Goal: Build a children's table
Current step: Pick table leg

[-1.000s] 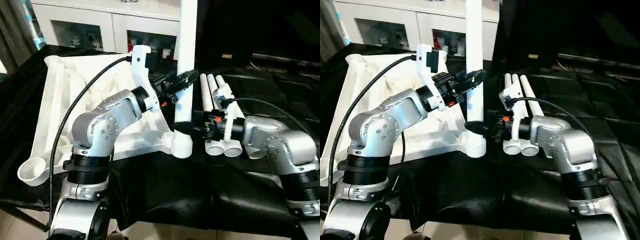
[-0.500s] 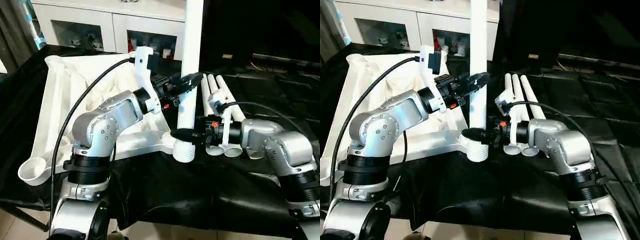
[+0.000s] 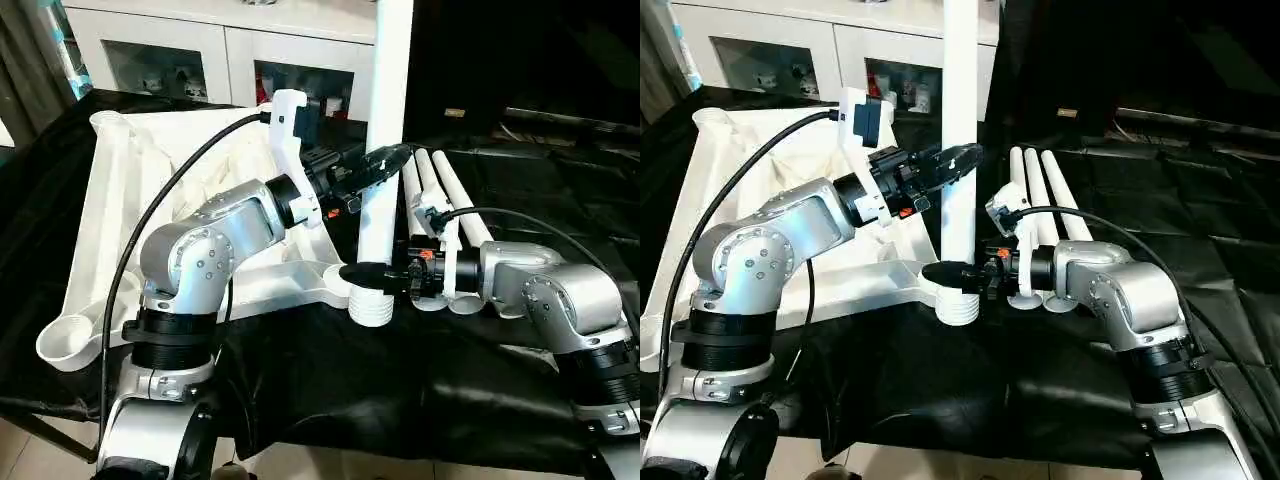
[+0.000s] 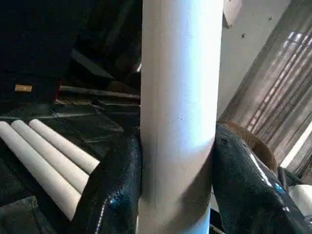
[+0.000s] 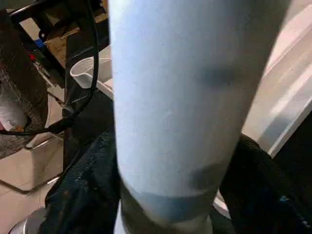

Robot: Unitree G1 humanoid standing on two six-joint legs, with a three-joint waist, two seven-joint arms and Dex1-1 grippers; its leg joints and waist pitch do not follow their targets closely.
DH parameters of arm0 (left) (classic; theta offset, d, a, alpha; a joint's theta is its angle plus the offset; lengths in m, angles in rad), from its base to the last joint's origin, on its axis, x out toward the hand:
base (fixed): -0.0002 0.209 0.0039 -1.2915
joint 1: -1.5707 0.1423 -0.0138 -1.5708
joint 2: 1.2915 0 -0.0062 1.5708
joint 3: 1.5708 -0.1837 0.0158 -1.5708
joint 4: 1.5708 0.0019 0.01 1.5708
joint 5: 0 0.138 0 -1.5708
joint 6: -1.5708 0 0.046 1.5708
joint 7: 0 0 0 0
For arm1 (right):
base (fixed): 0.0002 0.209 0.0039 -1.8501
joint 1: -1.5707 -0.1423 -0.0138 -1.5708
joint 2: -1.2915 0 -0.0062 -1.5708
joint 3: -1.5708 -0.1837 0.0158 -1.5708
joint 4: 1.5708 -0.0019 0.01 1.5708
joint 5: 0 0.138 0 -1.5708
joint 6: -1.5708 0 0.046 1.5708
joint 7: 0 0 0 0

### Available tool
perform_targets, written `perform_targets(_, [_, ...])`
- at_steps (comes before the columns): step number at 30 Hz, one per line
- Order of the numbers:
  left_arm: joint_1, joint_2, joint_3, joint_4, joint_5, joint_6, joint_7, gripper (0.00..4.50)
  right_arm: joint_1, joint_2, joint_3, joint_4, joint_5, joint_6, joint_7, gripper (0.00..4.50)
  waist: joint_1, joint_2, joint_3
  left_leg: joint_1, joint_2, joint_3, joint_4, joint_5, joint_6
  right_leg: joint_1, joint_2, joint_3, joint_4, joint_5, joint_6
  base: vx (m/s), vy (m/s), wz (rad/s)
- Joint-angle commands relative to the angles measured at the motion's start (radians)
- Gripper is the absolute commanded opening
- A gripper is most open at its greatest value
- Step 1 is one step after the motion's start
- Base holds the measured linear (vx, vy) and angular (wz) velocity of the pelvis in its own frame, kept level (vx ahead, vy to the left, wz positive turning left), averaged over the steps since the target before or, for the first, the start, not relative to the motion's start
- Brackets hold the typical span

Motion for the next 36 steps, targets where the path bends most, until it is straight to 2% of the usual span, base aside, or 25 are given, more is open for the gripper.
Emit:
perform_targets(1, [-0.021, -0.001, -0.018, -0.035, -0.021, 0.015, -0.019, 1.77, 0.005, -0.010, 0.001, 0.004, -0.005, 0.015, 0.000, 2.38, 0.004, 0.003, -0.081, 0.010, 0.024, -0.002, -0.061, -0.145, -0.004, 0.059, -0.062, 0.035, -0.076, -0.167, -0.192, 0.000, 0.000, 0.00])
perform_targets(3, [-0.022, 0.000, -0.017, -0.033, -0.021, 0.016, -0.021, 1.77, 0.004, -0.010, 0.002, 0.006, -0.005, 0.014, 0.001, 2.35, 0.005, 0.004, -0.081, 0.010, 0.024, -0.002, -0.061, -0.144, -0.003, 0.059, -0.062, 0.035, -0.076, -0.163, -0.192, 0.000, 0.000, 0.00])
perform_targets(6, [-0.021, 0.004, -0.021, -0.034, -0.023, 0.017, -0.027, 1.77, 0.004, -0.009, 0.002, 0.010, -0.006, 0.013, 0.004, 2.00, 0.005, 0.002, -0.081, 0.009, 0.024, -0.002, -0.061, -0.141, -0.004, 0.060, -0.063, 0.035, -0.075, -0.158, -0.193, 0.000, 0.000, 0.00])
perform_targets(10, [-0.020, 0.006, -0.028, -0.035, -0.019, 0.012, -0.032, 1.77, 0.004, -0.008, 0.001, 0.014, -0.004, 0.010, 0.005, 1.93, 0.004, 0.003, -0.080, 0.010, 0.024, -0.002, -0.061, -0.147, -0.005, 0.058, -0.062, 0.035, -0.076, -0.167, -0.193, 0.000, 0.000, 0.00])
perform_targets(12, [-0.021, 0.015, -0.039, -0.034, -0.005, 0.018, -0.026, 2.33, 0.004, -0.001, -0.005, 0.018, -0.005, 0.002, -0.004, 1.92, 0.005, 0.004, -0.081, 0.010, 0.024, -0.002, -0.061, -0.148, -0.006, 0.059, -0.063, 0.035, -0.076, -0.174, -0.190, 0.000, 0.000, 0.00])
perform_targets(15, [-0.021, 0.012, -0.029, -0.026, -0.015, 0.036, -0.013, 2.49, 0.002, 0.014, -0.017, 0.029, -0.004, -0.006, -0.019, 1.91, 0.004, 0.007, -0.081, 0.011, 0.023, -0.002, -0.061, -0.147, -0.009, 0.058, -0.062, 0.035, -0.076, -0.159, -0.197, 0.000, 0.000, 0.00])
perform_targets(16, [-0.019, 0.007, -0.022, -0.023, -0.004, 0.006, -0.009, 2.62, 0.001, 0.024, -0.026, 0.033, -0.005, -0.014, -0.032, 1.91, 0.005, 0.012, -0.081, 0.010, 0.024, -0.004, -0.061, -0.148, -0.011, 0.058, -0.063, 0.035, -0.075, -0.155, -0.199, 0.000, 0.000, 0.00])
perform_targets(17, [-0.019, -0.001, -0.012, -0.014, 0.008, -0.028, -0.002, 2.62, -0.002, 0.035, -0.037, 0.042, -0.005, -0.020, -0.046, 1.91, 0.004, 0.009, -0.082, 0.011, 0.024, -0.003, -0.061, -0.151, -0.013, 0.058, -0.062, 0.034, -0.075, -0.151, -0.200, 0.000, 0.000, 0.00])
perform_targets(19, [-0.025, -0.030, 0.025, 0.019, 0.031, -0.120, 0.029, 2.89, -0.005, 0.056, -0.058, 0.055, -0.004, -0.048, -0.067, 1.91, 0.004, 0.015, -0.082, 0.009, 0.024, -0.004, -0.062, -0.153, -0.013, 0.060, -0.063, 0.035, -0.077, -0.136, -0.203, 0.000, 0.000, 0.00])
perform_targets(20, [-0.031, -0.049, 0.054, 0.035, 0.026, -0.158, 0.043, 2.88, -0.007, 0.066, -0.071, 0.061, 0.001, -0.050, -0.079, 1.91, 0.004, 0.016, -0.083, 0.009, 0.024, -0.005, -0.061, -0.151, -0.015, 0.062, -0.063, 0.035, -0.076, -0.120, -0.210, 0.000, 0.000, 0.00])
perform_targets(21, [-0.031, -0.049, 0.054, 0.035, 0.026, -0.158, 0.043, 2.88, -0.007, 0.066, -0.071, 0.061, 0.001, -0.050, -0.079, 1.91, 0.004, 0.014, -0.084, 0.009, 0.023, -0.004, -0.060, -0.150, -0.014, 0.063, -0.063, 0.035, -0.076, -0.111, -0.213, 0.000, 0.000, 0.00])
perform_targets(22, [-0.035, -0.068, 0.081, 0.046, 0.019, -0.200, 0.056, 2.88, -0.009, 0.074, -0.080, 0.065, 0.004, -0.054, -0.088, 1.91, 0.005, 0.015, -0.083, 0.011, 0.022, -0.004, -0.062, -0.161, -0.014, 0.062, -0.061, 0.034, -0.077, -0.120, -0.212, 0.000, 0.000, 0.00])
perform_targets(23, [-0.048, -0.108, 0.145, 0.051, -0.041, -0.238, 0.071, 2.88, -0.010, 0.098, -0.107, 0.070, 0.010, -0.087, -0.115, 1.91, 0.005, 0.019, -0.084, 0.010, 0.022, -0.004, -0.061, -0.165, -0.016, 0.064, -0.063, 0.034, -0.077, -0.115, -0.214, 0.000, 0.000, 0.00])
perform_targets(25, [-0.056, -0.129, 0.178, 0.049, -0.076, -0.246, 0.080, 2.88, -0.012, 0.112, -0.126, 0.077, 0.011, -0.116, -0.131, 1.91, 0.006, 0.014, -0.085, 0.009, 0.022, -0.004, -0.060, -0.160, -0.017, 0.065, -0.064, 0.034, -0.073, -0.100, -0.225, 0.000, 0.000, 0.00])
perform_targets(28, [-0.060, -0.142, 0.205, 0.022, -0.087, -0.266, 0.117, 2.88, -0.011, 0.151, -0.180, 0.088, 0.017, -0.168, -0.198, 1.91, 0.005, 0.015, -0.084, 0.010, 0.024, -0.004, -0.060, -0.150, -0.010, 0.062, -0.064, 0.034, -0.069, -0.084, -0.228, 0.000, 0.000, 0.00])
perform_targets(29, [-0.057, -0.124, 0.203, 0.016, -0.062, -0.268, 0.140, 2.88, -0.012, 0.167, -0.198, 0.100, 0.002, -0.210, -0.235, 1.91, 0.004, 0.016, -0.084, 0.011, 0.023, -0.004, -0.061, -0.154, -0.007, 0.061, -0.062, 0.033, -0.072, -0.095, -0.223, 0.000, 0.000, 0.00])
perform_targets(30, [-0.055, -0.118, 0.201, 0.016, -0.055, -0.265, 0.144, 2.88, -0.012, 0.170, -0.200, 0.102, -0.002, -0.220, -0.242, 1.91, 0.004, 0.018, -0.084, 0.011, 0.024, -0.004, -0.062, -0.155, -0.010, 0.060, -0.063, 0.033, -0.072, -0.101, -0.219, 0.000, 0.000, 0.00])
perform_targets(32, [-0.032, -0.050, 0.148, 0.011, 0.009, -0.219, 0.122, 2.88, -0.006, 0.191, -0.213, 0.105, -0.044, -0.318, -0.292, 1.91, 0.002, 0.020, -0.083, 0.014, 0.024, -0.005, -0.064, -0.168, -0.016, 0.057, -0.061, 0.032, -0.073, -0.131, -0.201, 0.000, 0.000, 0.00])
perform_targets(33, [0.001, 0.019, 0.075, -0.006, 0.094, -0.216, 0.092, 2.88, -0.001, 0.202, -0.220, 0.104, -0.063, -0.367, -0.315, 1.91, -0.001, 0.015, -0.082, 0.013, 0.023, -0.004, -0.065, -0.169, -0.021, 0.056, -0.060, 0.032, -0.074, -0.151, -0.185, 0.000, 0.000, 0.00])
perform_targets(34, [0.049, 0.092, 0.000, -0.027, 0.183, -0.218, 0.071, 2.88, 0.006, 0.222, -0.236, 0.097, -0.074, -0.418, -0.346, 1.91, -0.005, 0.015, -0.082, 0.013, 0.025, -0.005, -0.067, -0.168, -0.022, 0.055, -0.060, 0.032, -0.072, -0.166, -0.168, 0.000, 0.000, 0.00])
perform_targets(35, [0.082, 0.139, -0.049, -0.043, 0.242, -0.222, 0.059, 2.88, 0.012, 0.235, -0.248, 0.092, -0.078, -0.447, -0.365, 1.91, -0.006, 0.020, -0.082, 0.013, 0.029, -0.006, -0.069, -0.167, -0.022, 0.051, -0.062, 0.035, -0.070, -0.171, -0.153, 0.000, 0.000, 0.00])
perform_targets(36, [0.129, 0.188, -0.099, -0.053, 0.305, -0.257, 0.039, 2.88, 0.020, 0.248, -0.260, 0.076, -0.071, -0.438, -0.383, 1.91, -0.005, 0.022, -0.081, 0.015, 0.029, -0.008, -0.071, -0.171, -0.026, 0.049, -0.064, 0.034, -0.072, -0.180, -0.146, 0.000, 0.000, 0.00])
